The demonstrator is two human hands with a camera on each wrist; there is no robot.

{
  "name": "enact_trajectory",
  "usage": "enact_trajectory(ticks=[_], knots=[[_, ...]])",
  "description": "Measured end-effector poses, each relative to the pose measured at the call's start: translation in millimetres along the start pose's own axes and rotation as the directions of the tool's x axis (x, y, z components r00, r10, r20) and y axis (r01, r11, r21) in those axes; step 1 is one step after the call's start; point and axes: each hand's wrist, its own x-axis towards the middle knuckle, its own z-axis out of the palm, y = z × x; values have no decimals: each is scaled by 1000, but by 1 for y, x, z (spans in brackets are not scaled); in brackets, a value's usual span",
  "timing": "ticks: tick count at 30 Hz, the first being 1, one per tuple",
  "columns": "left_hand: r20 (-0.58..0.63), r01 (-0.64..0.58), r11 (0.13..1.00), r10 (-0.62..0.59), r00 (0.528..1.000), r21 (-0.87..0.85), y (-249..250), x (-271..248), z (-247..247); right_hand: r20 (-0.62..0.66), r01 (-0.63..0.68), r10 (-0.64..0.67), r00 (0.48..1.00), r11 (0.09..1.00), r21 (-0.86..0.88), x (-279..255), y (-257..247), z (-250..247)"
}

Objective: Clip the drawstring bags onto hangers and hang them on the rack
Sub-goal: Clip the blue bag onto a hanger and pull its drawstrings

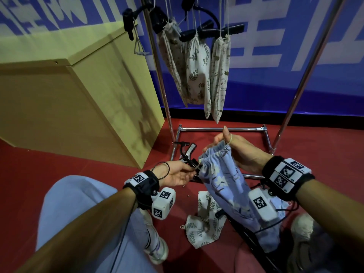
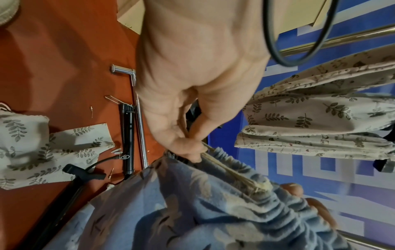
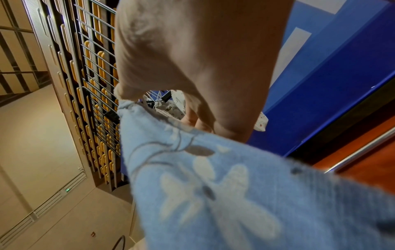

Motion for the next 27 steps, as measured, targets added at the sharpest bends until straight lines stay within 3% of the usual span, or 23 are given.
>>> enact_trajectory(ticks=[8,20,27], knots=[[37,49,996,-52,998,81,0,1,1,14,30,-30,999,999,12,1,-2,-3],[-20,-26,998,27,999,49,-4,2,2,-20,26,-26,999,999,-40,1,-3,-3],[-67,26,986,-16,998,165,-4,-2,3,81,32,-28,996,998,-52,2,-2,-5]])
